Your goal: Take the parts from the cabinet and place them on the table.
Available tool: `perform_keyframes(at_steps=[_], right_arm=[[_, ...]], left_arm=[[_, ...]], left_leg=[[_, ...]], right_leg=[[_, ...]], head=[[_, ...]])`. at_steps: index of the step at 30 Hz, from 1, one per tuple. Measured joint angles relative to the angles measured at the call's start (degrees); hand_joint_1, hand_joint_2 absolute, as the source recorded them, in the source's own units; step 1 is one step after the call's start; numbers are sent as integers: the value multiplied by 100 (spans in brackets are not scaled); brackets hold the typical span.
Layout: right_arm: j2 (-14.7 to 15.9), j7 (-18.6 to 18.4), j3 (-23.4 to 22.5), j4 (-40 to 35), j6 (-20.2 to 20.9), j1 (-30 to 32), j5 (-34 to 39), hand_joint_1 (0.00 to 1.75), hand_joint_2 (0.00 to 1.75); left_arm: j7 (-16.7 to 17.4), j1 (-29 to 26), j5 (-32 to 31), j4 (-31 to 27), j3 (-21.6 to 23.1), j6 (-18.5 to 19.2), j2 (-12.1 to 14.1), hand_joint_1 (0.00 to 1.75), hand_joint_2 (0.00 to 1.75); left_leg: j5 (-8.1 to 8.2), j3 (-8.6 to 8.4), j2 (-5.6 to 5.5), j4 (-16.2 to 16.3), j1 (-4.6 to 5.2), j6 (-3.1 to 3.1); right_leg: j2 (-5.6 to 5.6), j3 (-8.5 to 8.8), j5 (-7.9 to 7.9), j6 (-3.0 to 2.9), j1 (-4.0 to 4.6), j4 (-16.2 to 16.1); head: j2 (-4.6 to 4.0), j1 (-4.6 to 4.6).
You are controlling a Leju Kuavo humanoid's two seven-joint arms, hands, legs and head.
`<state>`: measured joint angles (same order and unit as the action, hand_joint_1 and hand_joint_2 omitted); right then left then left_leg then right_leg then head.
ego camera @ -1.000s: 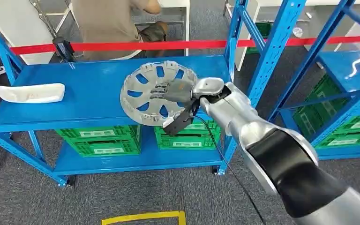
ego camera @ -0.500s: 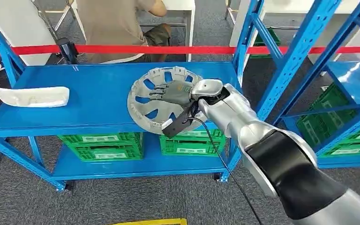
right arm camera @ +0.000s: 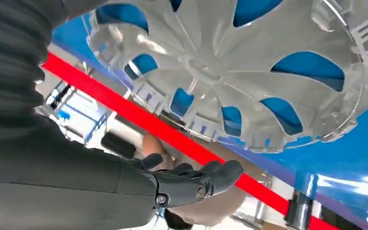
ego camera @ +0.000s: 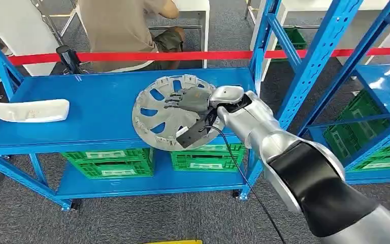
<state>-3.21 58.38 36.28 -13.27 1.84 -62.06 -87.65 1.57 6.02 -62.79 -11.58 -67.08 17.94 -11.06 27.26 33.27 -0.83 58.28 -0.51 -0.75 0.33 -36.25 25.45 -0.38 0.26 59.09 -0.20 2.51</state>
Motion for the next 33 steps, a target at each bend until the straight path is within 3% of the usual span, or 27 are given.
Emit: perform_keyframes(at_steps=[6, 15, 33], right_arm=[[11, 0, -184, 2, 212, 42, 57, 0, 175], [26, 0, -437, 4, 452, 134, 131, 0, 175], [52, -2, -658, 4, 450, 341, 168, 0, 175]], left_arm=[[-9, 4, 2, 0, 0, 0, -2, 0, 0], [0, 7, 0, 0, 0, 0, -13, 0, 0], [9, 19, -11, 0, 0, 0, -42, 0, 0]], left_leg=[[-13, -30, 3, -45, 0, -36], [-10, -30, 6, -50, 0, -58], [-7, -30, 6, -49, 4, -55]], right_leg=[[-1, 5, 17, -44, 4, 1], [0, 6, 21, -49, 2, 1], [0, 9, 21, -49, -9, -4]], head=[[0, 2], [0, 2], [0, 2]])
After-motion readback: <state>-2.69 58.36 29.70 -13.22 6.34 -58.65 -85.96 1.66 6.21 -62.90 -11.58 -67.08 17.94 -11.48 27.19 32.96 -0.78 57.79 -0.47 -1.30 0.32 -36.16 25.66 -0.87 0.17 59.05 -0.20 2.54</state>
